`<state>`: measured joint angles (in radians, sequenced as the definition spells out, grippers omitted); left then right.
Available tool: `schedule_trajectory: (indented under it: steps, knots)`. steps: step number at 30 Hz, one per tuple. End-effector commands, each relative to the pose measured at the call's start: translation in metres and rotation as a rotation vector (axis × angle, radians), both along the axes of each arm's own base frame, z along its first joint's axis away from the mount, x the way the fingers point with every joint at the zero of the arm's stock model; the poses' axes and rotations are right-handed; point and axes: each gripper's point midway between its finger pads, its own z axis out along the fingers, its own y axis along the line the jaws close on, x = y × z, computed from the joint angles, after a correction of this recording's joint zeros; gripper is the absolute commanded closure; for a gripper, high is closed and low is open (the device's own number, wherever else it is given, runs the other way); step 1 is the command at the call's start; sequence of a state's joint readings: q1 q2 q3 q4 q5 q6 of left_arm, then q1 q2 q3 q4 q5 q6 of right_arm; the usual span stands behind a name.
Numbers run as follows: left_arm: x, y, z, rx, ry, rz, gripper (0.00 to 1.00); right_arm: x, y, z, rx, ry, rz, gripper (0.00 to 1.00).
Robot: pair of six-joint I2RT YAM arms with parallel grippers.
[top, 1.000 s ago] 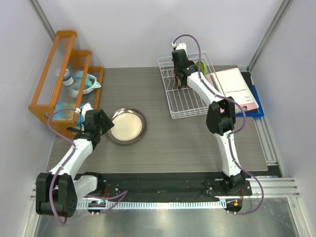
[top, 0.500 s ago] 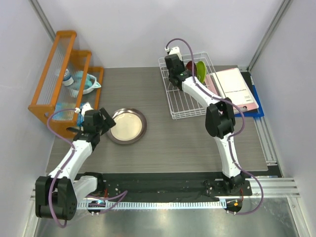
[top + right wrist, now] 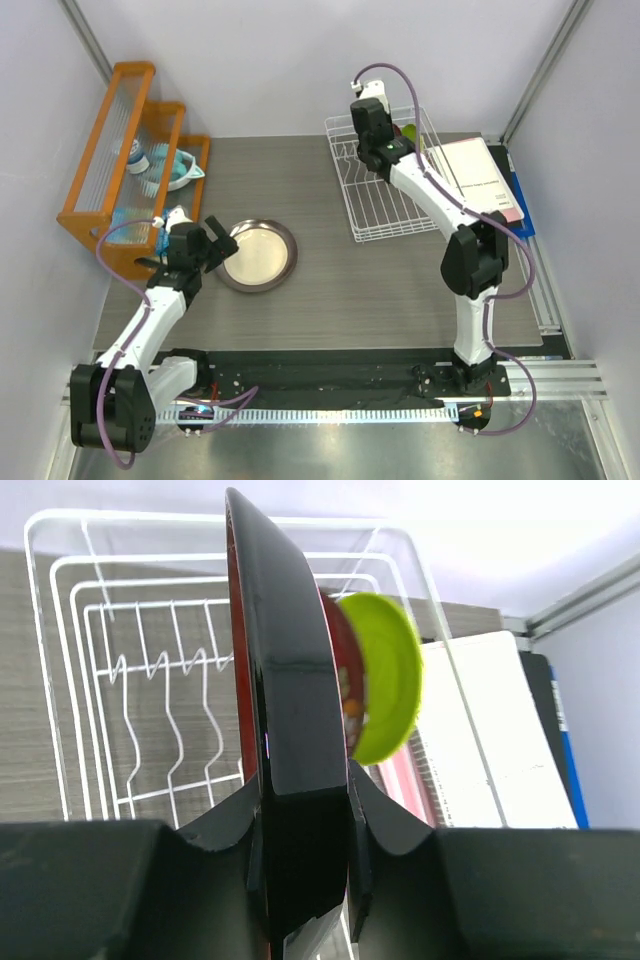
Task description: Unload the plates from the dish rack
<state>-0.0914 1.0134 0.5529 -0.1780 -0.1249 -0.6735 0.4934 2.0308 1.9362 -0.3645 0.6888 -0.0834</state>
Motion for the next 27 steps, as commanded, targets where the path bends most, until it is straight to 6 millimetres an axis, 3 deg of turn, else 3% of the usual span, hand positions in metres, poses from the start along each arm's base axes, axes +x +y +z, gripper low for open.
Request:
schedule_trajectory:
  steps: [1, 2, 4, 5, 7, 16, 18, 19, 21, 22, 27]
  knots:
    - [0.009, -0.011, 0.026, -0.040, -0.077, -0.040, 0.01, -0.030, -0.021, 0.115, 0.146, -0.255, -0.069, 0.99]
    - [0.012, -0.014, 0.030, -0.049, -0.093, -0.049, 0.00, -0.034, -0.016, 0.108, 0.170, -0.240, -0.047, 0.99]
    - [0.013, -0.024, 0.034, -0.081, -0.112, -0.099, 0.01, -0.052, -0.008, 0.118, 0.226, -0.239, -0.004, 0.99]
    - [0.016, -0.027, 0.036, -0.093, -0.131, -0.101, 0.00, -0.057, 0.001, 0.109, 0.246, -0.211, 0.042, 0.99]
    - [0.015, -0.043, 0.042, -0.142, -0.160, -0.174, 0.01, -0.077, 0.010, 0.119, 0.322, -0.213, 0.099, 0.99]
    - [0.022, -0.073, 0.065, -0.237, -0.295, -0.311, 0.01, -0.150, 0.070, 0.090, 0.658, -0.029, 0.412, 0.99]
    - [0.020, -0.077, 0.062, -0.247, -0.299, -0.329, 0.00, -0.162, 0.087, 0.092, 0.749, -0.020, 0.500, 0.99]
    - [0.021, -0.081, 0.066, -0.261, -0.320, -0.346, 0.01, -0.168, 0.093, 0.076, 0.805, 0.016, 0.500, 0.99]
    - [0.018, -0.087, 0.063, -0.290, -0.324, -0.365, 0.01, -0.182, 0.108, 0.085, 0.906, 0.012, 0.593, 0.99]
    - [0.019, -0.089, 0.066, -0.297, -0.345, -0.371, 0.01, -0.187, 0.113, 0.072, 0.956, 0.047, 0.595, 0.99]
    - [0.016, -0.102, 0.071, -0.356, -0.376, -0.416, 0.01, -0.201, 0.142, 0.072, 1.119, 0.056, 0.709, 0.99]
